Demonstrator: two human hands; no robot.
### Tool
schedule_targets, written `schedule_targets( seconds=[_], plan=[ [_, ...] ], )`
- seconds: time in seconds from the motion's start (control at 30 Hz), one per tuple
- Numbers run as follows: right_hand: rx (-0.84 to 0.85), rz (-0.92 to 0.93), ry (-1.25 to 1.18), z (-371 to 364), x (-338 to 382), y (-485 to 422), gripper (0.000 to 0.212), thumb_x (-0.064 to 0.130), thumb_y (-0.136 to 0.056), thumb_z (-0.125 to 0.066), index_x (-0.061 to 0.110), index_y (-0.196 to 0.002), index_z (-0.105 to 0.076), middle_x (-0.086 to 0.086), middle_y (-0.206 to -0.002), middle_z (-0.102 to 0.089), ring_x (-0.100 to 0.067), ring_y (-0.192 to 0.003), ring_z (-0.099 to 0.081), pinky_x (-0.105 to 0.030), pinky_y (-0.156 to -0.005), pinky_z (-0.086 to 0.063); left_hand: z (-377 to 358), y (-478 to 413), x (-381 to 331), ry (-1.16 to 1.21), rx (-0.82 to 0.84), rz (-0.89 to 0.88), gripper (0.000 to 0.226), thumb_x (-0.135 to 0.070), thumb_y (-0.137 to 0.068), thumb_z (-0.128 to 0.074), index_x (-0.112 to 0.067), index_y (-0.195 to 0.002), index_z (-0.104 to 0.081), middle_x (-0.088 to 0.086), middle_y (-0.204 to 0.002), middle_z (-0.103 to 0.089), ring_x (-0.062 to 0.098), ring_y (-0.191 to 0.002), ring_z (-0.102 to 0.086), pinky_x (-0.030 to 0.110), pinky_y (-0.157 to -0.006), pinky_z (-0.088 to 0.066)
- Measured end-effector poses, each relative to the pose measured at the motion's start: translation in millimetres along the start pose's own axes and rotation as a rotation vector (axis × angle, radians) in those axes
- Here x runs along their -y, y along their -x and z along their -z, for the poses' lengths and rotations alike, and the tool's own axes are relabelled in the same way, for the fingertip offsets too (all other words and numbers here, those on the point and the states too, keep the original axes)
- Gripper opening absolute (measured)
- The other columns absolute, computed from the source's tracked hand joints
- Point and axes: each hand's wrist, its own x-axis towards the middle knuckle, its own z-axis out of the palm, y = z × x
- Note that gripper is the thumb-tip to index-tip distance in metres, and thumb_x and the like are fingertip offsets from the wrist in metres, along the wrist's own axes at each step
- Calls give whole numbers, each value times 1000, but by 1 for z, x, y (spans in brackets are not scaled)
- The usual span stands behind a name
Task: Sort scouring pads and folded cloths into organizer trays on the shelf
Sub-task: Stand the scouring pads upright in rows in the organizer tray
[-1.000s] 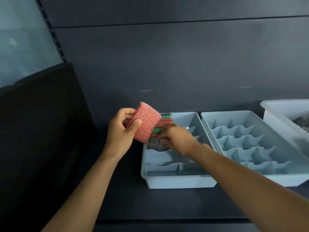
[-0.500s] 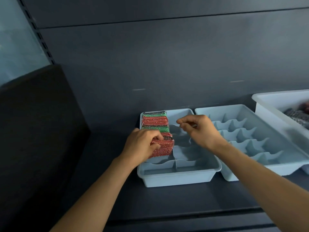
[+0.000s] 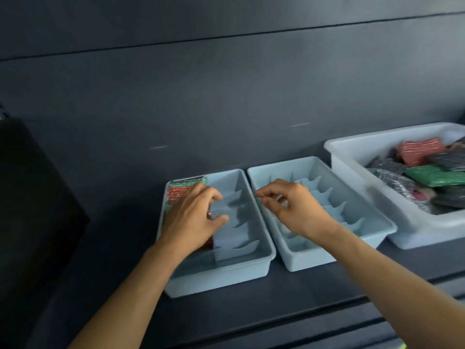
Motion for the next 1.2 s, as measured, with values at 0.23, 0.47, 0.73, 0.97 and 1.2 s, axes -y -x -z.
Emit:
schedule_targets(
  seconds=[0.23,0.47,0.73,0.97,1.2],
  plan=[
    [-142,-32,117,127,-56,32,20,7,-88,-64,18,-101,-74,6,-95,-67,-6,-85,-62,-11,-78,-43,-50,-53,-157,432,15,-199,21,-27,-84,-74,-20,-102,-66,-9,-100,-62,6,-93,-59,6,-82,-39],
    [-143,-308,422,258,-152,50,23,13,-84,-68,16,-107,-71,-4,-102,-71,-22,-89,-65,-35,-82,-50,-108,-114,-278,310,129,-200,37,-43,-87,-68,-22,-117,-63,-5,-118,-67,17,-114,-58,37,-100,-43],
    [260,-425,754,283,-217,27,68,50,-81,-65,16,-135,-40,-10,-135,-48,-33,-129,-40,-49,-104,-40,-147,-145,-320,-276,451,-133,69,-72,-84,-50,-18,-127,-52,4,-125,-62,23,-121,-54,49,-115,-16],
    [181,-394,1009,288,-208,19,33,32,-91,-56,16,-120,-60,-9,-119,-63,-29,-113,-58,-41,-90,-47,-139,-147,-322,32,433,-14,64,-52,-78,-75,-25,-131,-53,-1,-136,-55,20,-129,-47,38,-112,-30],
    [-214,-205,492,288,-175,30,12,24,-95,-55,18,-105,-59,-9,-86,-63,-32,-81,-60,-37,-69,-46,-121,-136,-299,619,202,69,57,-27,-75,-83,-17,-127,-62,-10,-120,-62,4,-111,-57,27,-103,-42]
  ],
)
